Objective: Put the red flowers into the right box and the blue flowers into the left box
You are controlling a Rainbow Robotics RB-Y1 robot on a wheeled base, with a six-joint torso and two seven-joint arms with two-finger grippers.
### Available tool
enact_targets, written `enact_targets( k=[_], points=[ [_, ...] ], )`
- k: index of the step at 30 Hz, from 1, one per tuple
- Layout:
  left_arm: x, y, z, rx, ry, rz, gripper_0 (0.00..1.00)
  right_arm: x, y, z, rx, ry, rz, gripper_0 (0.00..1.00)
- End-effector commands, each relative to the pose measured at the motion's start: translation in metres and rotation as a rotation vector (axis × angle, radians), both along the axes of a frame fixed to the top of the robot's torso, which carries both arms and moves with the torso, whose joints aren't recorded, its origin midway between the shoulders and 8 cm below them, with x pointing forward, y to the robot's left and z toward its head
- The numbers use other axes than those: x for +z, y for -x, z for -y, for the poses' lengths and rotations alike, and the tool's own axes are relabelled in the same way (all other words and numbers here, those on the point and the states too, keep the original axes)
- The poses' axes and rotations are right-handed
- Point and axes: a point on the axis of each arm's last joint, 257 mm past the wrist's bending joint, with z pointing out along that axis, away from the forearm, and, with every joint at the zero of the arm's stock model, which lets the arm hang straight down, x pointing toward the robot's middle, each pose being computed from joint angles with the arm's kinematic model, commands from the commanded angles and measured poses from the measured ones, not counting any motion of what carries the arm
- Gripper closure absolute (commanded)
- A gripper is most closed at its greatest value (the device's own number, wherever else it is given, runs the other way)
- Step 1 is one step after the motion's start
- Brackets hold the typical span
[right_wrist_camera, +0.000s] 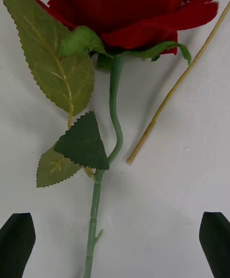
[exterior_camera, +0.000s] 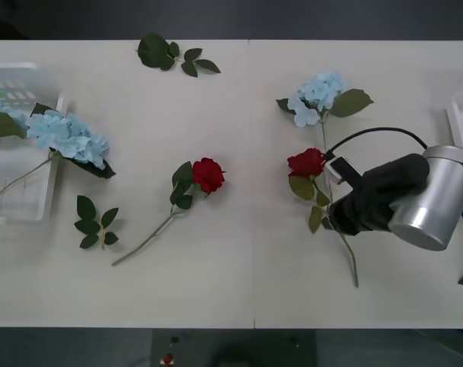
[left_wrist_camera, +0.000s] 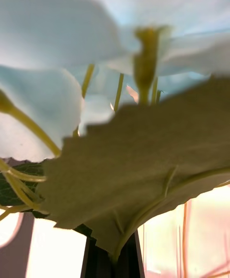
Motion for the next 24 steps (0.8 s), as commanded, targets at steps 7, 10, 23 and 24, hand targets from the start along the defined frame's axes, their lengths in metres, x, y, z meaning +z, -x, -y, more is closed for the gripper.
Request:
enact_targets(
  k=[7,10,23,24],
  points=[
    [-0.047,-0.008,0.004,0.023,0.075,-0.036,1.00,-0.008,0.001,-0.001,-0.019,-0.016,0.021,0.00],
    [-0.066,-0.013,0.007,0.031,0.105,-0.039,1.00,-0.011,-0.002,-0.002,-0.023,-0.022,0.025,0.00],
    [-0.095,-0.021,0.033,-0.003,0.221,-0.032,0.98,-0.021,-0.012,-0.015,-0.031,-0.051,0.033,0.10],
    [-0.095,-0.021,0.039,-0.009,0.244,-0.038,0.96,-0.022,-0.012,-0.016,-0.031,-0.052,0.032,0.11]
  ],
)
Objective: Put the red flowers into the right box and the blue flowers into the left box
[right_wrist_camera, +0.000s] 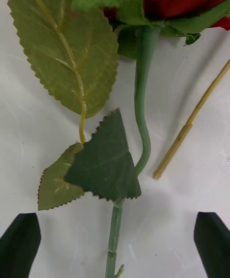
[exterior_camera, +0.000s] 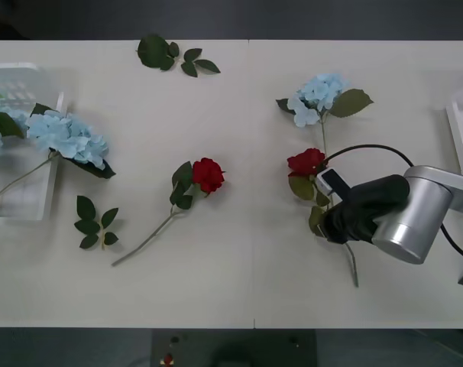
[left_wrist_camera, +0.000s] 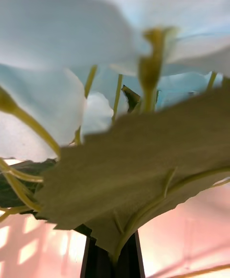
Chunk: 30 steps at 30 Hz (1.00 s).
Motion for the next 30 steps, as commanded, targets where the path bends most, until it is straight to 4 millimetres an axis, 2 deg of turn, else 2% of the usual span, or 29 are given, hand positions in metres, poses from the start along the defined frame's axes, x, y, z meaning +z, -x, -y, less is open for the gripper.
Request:
enact_targets(
  k=[1,2,3,7,13,14,16,17,20,22,23,25,26,30],
  points=[
    [0.022,-0.006,0.010,-0.038,0.021,0.009,0.92,0.008,-0.007,-0.005,-0.019,-0.027,0.018,0.11],
    [0.022,-0.005,0.013,-0.040,0.036,0.003,0.77,0.008,-0.008,-0.007,-0.017,-0.026,0.021,0.11],
    [0.025,-0.005,0.015,-0.044,0.039,0.000,0.69,0.006,-0.009,-0.007,-0.021,-0.027,0.021,0.11],
    [0.034,-0.003,0.022,-0.055,0.063,-0.009,0.63,0.003,-0.012,-0.008,-0.026,-0.023,0.021,0.11],
    [0.073,0.006,0.061,-0.131,0.128,-0.052,0.30,0.002,-0.016,-0.009,-0.028,-0.022,0.021,0.13],
    [0.084,0.011,0.072,-0.157,0.152,-0.062,0.25,0.002,-0.016,-0.009,-0.026,-0.021,0.021,0.23],
    [0.105,0.020,0.097,-0.216,0.181,-0.075,0.23,0.001,-0.015,-0.010,-0.028,-0.025,0.018,0.53],
    [0.112,0.022,0.107,-0.243,0.192,-0.074,0.24,0.001,-0.015,-0.010,-0.028,-0.024,0.019,0.60],
    [0.130,0.025,0.143,-0.335,0.221,-0.056,0.24,0.002,-0.016,-0.009,-0.027,-0.020,0.023,0.70],
    [0.142,0.025,0.167,-0.395,0.246,-0.033,0.24,0.003,-0.017,-0.009,-0.028,-0.021,0.025,0.85],
    [0.146,0.026,0.181,-0.432,0.263,-0.024,0.24,0.003,-0.017,-0.009,-0.031,-0.022,0.025,1.00],
    [0.150,0.026,0.202,-0.485,0.289,-0.018,0.24,0.003,-0.017,-0.009,-0.031,-0.021,0.027,1.00],
    [0.153,0.025,0.226,-0.552,0.310,-0.013,0.24,0.003,-0.018,-0.008,-0.030,-0.019,0.029,1.00],
    [0.154,0.017,0.286,-0.721,0.322,0.019,0.23,0.011,-0.025,-0.004,-0.035,-0.014,0.049,1.00]
  ],
)
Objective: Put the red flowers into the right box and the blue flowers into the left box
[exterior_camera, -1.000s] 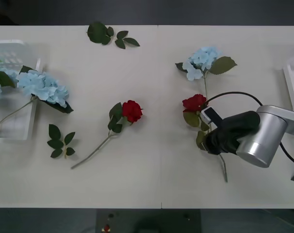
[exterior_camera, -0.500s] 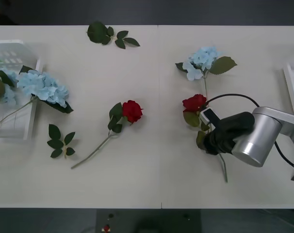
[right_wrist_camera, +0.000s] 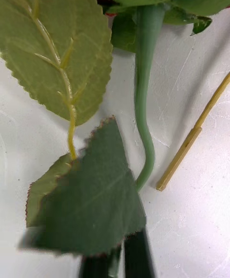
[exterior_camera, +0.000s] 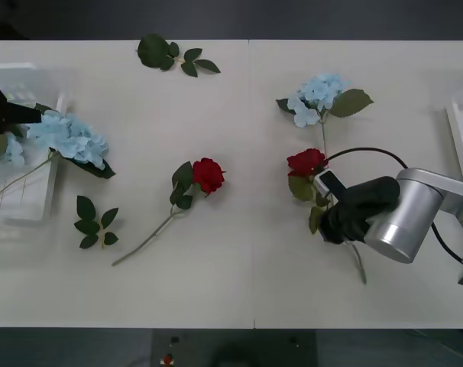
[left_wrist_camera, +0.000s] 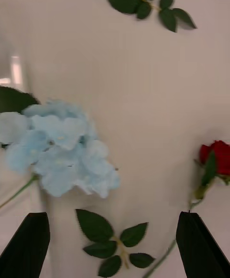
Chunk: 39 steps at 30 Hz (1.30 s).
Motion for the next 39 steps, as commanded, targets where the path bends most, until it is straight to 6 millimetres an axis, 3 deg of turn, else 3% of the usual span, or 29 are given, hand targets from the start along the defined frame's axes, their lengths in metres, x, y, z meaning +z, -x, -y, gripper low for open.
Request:
enact_targets(
  k=[1,2,3,4,10,15,19,22,28,33,39],
  points=[
    [0.014,-0.016,0.069,-0.214,-0.055,0.120,0.24,0.028,-0.022,-0.006,-0.010,-0.026,0.063,1.00],
    [0.014,-0.016,0.069,-0.214,-0.055,0.120,0.24,0.028,-0.022,-0.006,-0.010,-0.026,0.063,1.00],
    [0.005,-0.019,0.094,-0.274,-0.070,0.141,0.24,0.039,-0.029,-0.003,-0.024,-0.041,0.078,1.00],
    [-0.001,-0.021,0.105,-0.301,-0.079,0.153,0.24,0.048,-0.034,-0.001,-0.034,-0.054,0.088,1.00],
    [-0.056,-0.022,0.166,-0.432,-0.162,0.202,0.23,0.120,-0.061,0.033,-0.126,-0.159,0.142,1.00],
    [-0.103,-0.014,0.195,-0.490,-0.255,0.184,0.23,0.179,-0.070,0.073,-0.182,-0.215,0.183,1.00],
    [-0.131,-0.012,0.207,-0.513,-0.322,0.175,0.23,0.206,-0.076,0.108,-0.240,-0.244,0.209,1.00],
    [-0.147,-0.014,0.208,-0.508,-0.351,0.159,0.23,0.216,-0.082,0.137,-0.303,-0.260,0.220,1.00],
    [-0.181,-0.021,0.206,-0.486,-0.391,0.118,0.23,0.226,-0.097,0.233,-0.492,-0.231,0.273,1.00],
    [-0.199,-0.029,0.213,-0.482,-0.420,0.108,0.23,0.221,-0.100,0.303,-0.644,-0.232,0.305,1.00],
    [-0.208,-0.035,0.222,-0.484,-0.428,0.100,0.26,0.215,-0.093,0.358,-0.750,-0.211,0.329,1.00]
  ],
)
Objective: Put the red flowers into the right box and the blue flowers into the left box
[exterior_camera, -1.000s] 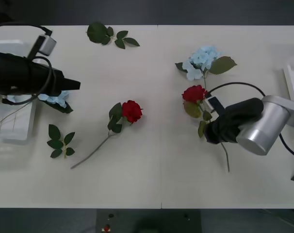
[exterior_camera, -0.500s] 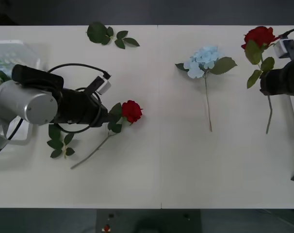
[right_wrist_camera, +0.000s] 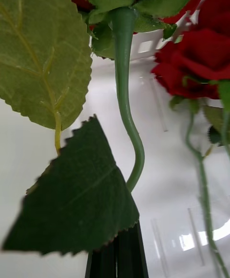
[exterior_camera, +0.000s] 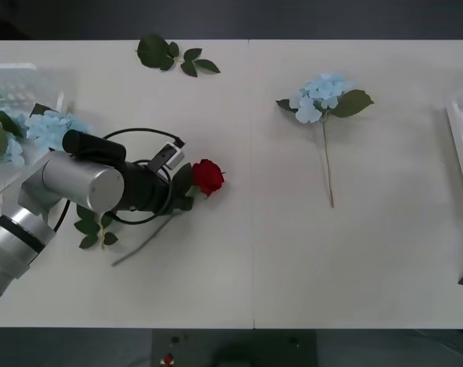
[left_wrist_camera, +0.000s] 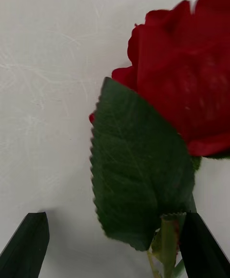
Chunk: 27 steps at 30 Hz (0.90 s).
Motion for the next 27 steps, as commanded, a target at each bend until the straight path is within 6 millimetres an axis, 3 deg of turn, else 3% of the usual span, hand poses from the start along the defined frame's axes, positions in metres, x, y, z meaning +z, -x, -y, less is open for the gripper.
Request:
enact_targets(
  k=[1,4,5,7,15,18,22,24,27],
  points=[
    [0.016,-0.016,0.013,-0.042,-0.030,0.055,0.32,0.021,-0.007,0.025,-0.013,0.050,0.032,1.00],
    [0.014,-0.018,0.011,-0.047,-0.060,0.068,0.53,0.014,-0.002,0.043,-0.048,0.066,0.019,1.00],
    [0.011,-0.018,0.010,-0.051,-0.072,0.070,0.71,0.011,0.001,0.050,-0.064,0.072,0.014,1.00],
    [0.010,-0.017,0.009,-0.047,-0.075,0.067,1.00,0.005,0.006,0.066,-0.092,0.090,0.003,1.00],
    [0.014,-0.019,0.009,-0.041,-0.053,0.068,1.00,-0.015,0.020,0.107,-0.164,0.153,-0.016,1.00],
    [0.025,-0.022,0.010,-0.041,-0.035,0.086,1.00,-0.019,0.024,0.119,-0.180,0.179,-0.018,1.00],
    [0.058,-0.028,0.009,-0.039,0.006,0.130,1.00,-0.022,0.026,0.131,-0.176,0.238,-0.019,0.98],
    [0.084,-0.031,0.007,-0.031,0.059,0.149,1.00,-0.022,0.026,0.136,-0.176,0.260,-0.014,0.72],
    [0.115,-0.031,0.008,-0.025,0.137,0.155,1.00,-0.022,0.030,0.144,-0.187,0.275,-0.019,0.50]
  ],
)
